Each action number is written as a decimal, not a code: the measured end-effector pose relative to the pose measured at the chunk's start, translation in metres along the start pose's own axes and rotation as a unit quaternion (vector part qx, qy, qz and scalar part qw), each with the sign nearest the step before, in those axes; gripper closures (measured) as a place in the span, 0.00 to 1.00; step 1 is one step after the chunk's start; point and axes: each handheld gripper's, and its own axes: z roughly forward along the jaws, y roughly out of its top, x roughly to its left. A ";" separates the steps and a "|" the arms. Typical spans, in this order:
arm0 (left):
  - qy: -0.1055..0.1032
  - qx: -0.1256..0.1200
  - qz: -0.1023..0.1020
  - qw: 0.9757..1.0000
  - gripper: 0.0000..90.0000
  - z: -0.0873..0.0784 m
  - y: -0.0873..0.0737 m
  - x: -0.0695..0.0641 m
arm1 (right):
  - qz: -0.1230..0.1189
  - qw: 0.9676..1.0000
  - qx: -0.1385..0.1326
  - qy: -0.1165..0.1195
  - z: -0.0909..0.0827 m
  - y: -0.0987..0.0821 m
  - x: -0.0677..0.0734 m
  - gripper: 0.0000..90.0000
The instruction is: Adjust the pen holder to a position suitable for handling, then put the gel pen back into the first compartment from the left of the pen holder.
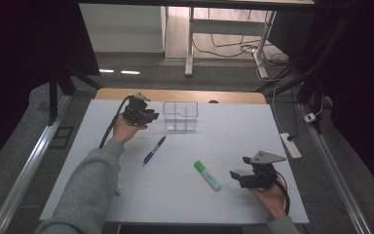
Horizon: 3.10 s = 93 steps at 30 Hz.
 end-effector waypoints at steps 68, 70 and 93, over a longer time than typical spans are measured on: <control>-0.052 0.093 0.015 0.994 0.41 0.031 -0.018 -0.048 | -0.008 1.000 -0.008 -0.004 -0.004 0.001 0.003 0.24; -0.052 0.094 0.014 0.994 0.41 0.033 -0.018 -0.048 | -0.009 1.000 -0.008 -0.004 -0.004 0.001 0.003 0.24; -0.026 0.138 0.012 0.990 0.58 0.058 -0.030 -0.045 | -0.011 1.000 -0.005 -0.009 -0.005 0.001 0.003 0.24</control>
